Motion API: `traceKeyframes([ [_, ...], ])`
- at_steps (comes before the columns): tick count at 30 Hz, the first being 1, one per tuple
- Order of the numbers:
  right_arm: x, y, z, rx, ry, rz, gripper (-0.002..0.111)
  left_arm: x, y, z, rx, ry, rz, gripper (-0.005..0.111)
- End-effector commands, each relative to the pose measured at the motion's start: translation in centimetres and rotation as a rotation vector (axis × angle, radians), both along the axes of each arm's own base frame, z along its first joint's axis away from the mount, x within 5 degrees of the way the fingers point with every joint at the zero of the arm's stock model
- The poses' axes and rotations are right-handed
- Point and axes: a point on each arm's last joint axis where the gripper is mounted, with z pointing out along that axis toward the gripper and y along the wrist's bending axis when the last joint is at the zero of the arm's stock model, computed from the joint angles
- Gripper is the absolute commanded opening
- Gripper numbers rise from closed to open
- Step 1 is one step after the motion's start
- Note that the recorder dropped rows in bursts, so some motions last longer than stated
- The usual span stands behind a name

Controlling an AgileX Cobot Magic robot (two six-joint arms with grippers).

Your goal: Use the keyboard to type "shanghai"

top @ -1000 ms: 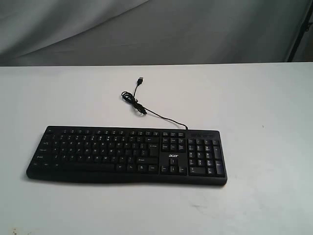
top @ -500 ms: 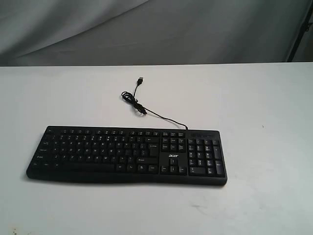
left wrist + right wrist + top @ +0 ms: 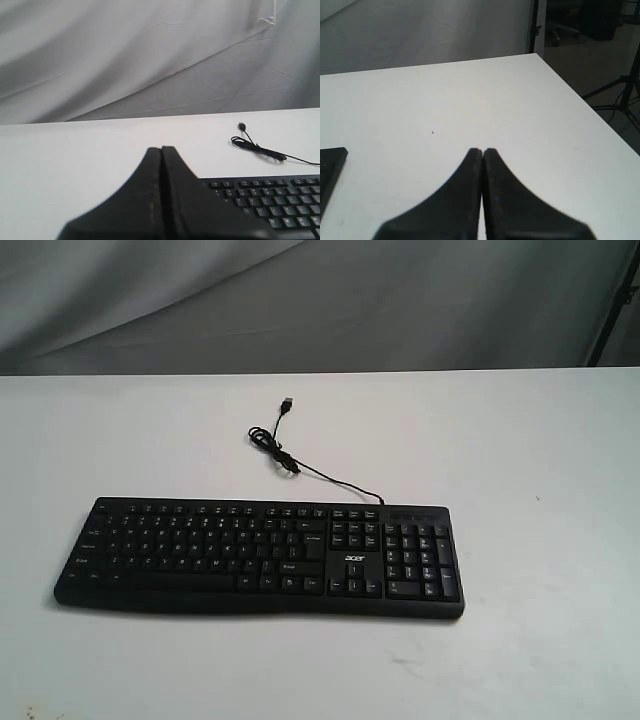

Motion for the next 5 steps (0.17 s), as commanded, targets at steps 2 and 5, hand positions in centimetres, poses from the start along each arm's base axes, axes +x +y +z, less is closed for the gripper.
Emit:
traceKeyframes([
  [2, -0.01, -0.08, -0.11, -0.012, 0.001, -0.009, 0.0, -0.01, -0.04, 0.01, -0.002, -0.007, -0.006, 0.0],
  [5, -0.01, -0.08, -0.11, -0.012, 0.001, -0.009, 0.0, -0.01, -0.04, 0.01, -0.002, -0.007, -0.006, 0.0],
])
